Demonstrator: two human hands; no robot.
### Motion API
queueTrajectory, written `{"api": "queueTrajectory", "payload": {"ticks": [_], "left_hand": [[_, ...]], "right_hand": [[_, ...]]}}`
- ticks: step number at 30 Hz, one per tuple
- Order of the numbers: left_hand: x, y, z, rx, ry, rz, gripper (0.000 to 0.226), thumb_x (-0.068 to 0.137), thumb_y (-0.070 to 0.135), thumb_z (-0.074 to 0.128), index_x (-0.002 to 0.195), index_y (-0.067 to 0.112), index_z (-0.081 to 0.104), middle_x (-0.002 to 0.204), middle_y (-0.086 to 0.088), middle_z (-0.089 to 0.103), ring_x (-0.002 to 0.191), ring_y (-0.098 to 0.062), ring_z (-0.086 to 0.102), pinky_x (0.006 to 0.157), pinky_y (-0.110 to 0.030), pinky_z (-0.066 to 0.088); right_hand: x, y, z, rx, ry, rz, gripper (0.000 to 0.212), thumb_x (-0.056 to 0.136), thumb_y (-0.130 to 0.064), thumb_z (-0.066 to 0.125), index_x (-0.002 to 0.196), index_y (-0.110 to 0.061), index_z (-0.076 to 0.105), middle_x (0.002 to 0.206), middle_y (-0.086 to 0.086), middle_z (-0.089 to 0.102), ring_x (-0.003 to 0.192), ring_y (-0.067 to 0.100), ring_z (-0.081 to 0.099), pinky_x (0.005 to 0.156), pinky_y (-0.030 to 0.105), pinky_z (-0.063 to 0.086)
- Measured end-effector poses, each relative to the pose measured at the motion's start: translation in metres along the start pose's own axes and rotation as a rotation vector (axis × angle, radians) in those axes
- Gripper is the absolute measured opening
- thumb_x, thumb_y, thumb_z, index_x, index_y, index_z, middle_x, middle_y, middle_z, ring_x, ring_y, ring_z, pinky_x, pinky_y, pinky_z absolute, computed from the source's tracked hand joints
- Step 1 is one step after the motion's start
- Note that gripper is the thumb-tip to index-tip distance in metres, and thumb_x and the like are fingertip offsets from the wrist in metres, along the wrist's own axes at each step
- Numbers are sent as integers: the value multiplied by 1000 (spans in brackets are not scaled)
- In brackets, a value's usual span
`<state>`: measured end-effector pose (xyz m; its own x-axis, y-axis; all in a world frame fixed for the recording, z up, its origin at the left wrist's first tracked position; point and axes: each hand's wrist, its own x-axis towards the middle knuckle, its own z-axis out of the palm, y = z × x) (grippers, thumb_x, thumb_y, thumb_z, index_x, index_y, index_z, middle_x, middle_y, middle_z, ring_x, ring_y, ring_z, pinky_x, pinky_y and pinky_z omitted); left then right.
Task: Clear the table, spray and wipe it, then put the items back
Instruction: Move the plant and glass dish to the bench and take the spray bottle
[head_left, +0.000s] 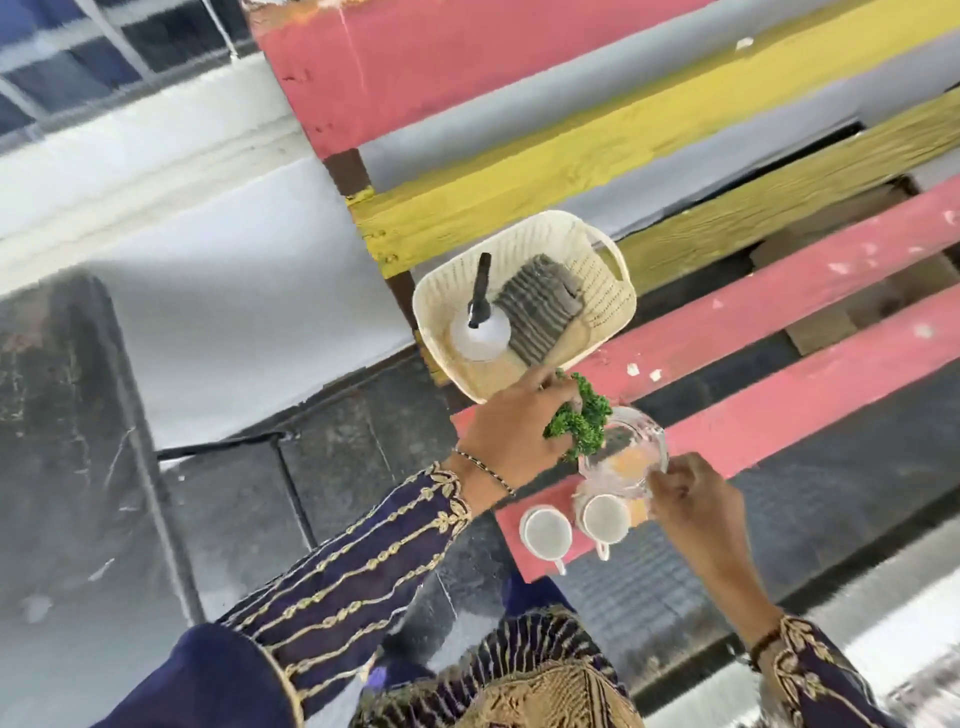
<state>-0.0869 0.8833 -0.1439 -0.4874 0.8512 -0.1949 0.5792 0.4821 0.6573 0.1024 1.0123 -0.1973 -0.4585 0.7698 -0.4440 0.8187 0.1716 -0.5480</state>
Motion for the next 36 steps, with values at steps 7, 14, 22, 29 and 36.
{"api": "queueTrajectory", "payload": {"ticks": [7,14,22,29,36], "left_hand": [[93,16,93,95,-98,65,27,81,12,70,106,15,63,120,-5,54,99,-24,60,83,-36,54],[169,18,136,179,-85,141,28,78,-3,64,102,12,64,111,-7,57,95,-23,58,74,-31,46],[197,15,146,186,-56,165,29,72,0,74,96,12,64,113,-4,59,85,-22,63,61,-34,57],[200,13,145,231,-51,151,24,81,3,69,102,14,64,121,-4,53,92,-17,61,64,-28,59],[185,22,136,321,-34,140,36,80,23,71,114,25,59,136,-2,43,113,-19,54,64,-32,60]], "right_hand": [[63,87,2,13,81,313,14,96,-16,64,90,-3,61,83,20,70,92,43,67,84,43,48],[115,119,-3,-21,89,427,13,94,-10,60,96,2,58,95,27,67,100,46,64,81,43,44],[126,131,-3,42,72,445,14,95,-10,60,104,1,59,83,12,60,95,39,63,87,48,48],[124,132,-12,21,37,399,28,98,-23,62,114,0,62,101,16,73,105,36,66,94,46,53],[123,117,-20,-149,65,291,37,98,-23,61,129,-6,51,130,14,56,117,33,55,92,49,49]]}}
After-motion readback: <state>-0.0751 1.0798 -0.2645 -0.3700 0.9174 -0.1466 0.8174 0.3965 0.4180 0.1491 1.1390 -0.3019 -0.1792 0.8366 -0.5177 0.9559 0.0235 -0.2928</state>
